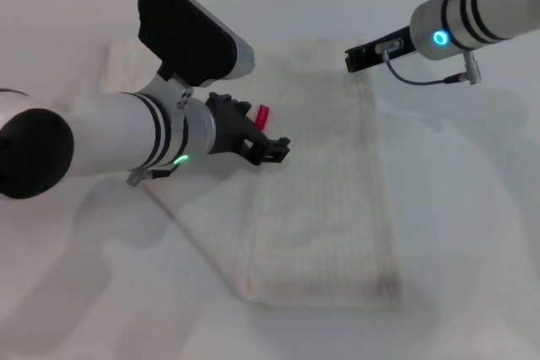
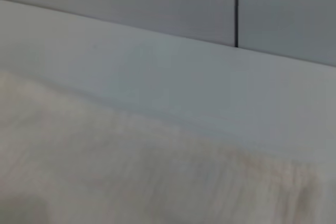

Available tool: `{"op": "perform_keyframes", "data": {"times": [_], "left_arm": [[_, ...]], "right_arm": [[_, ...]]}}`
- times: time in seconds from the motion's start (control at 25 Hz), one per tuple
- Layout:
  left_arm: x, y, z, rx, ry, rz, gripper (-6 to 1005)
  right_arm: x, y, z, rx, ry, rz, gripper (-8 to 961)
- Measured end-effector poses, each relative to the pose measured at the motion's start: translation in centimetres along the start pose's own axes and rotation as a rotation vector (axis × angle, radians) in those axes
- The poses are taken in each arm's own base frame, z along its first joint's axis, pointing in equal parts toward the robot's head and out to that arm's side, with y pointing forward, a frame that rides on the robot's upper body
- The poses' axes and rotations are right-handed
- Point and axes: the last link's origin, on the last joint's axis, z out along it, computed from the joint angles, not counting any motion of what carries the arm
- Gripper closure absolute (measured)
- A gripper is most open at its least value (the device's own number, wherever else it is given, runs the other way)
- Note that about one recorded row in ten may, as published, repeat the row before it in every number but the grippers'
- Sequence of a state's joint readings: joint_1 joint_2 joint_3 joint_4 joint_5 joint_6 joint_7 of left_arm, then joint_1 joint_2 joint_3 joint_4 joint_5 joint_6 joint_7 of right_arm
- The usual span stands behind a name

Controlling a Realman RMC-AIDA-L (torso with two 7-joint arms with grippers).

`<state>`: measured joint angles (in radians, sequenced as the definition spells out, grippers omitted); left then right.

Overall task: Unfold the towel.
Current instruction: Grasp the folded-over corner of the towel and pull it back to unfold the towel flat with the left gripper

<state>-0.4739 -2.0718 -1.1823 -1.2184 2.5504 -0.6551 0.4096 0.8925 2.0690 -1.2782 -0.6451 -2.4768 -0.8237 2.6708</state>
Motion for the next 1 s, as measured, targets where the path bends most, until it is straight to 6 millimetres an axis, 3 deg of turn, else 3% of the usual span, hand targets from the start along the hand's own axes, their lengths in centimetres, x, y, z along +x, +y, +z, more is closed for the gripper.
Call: {"op": "perform_keyframes", "data": {"times": [0.36,1.0], "left_arm": [[-0.2,-0.1,0.3,0.003,-0.001,-0.005,252],[-0.8,-0.6,1.1,0.012,-0.024,-0.013,281]], "right_arm": [[0.7,0.2,1.2,0.019,0.029,-0.013,948],[0.9,0.3,1.5,0.022,0.035,-0.013,948]]}}
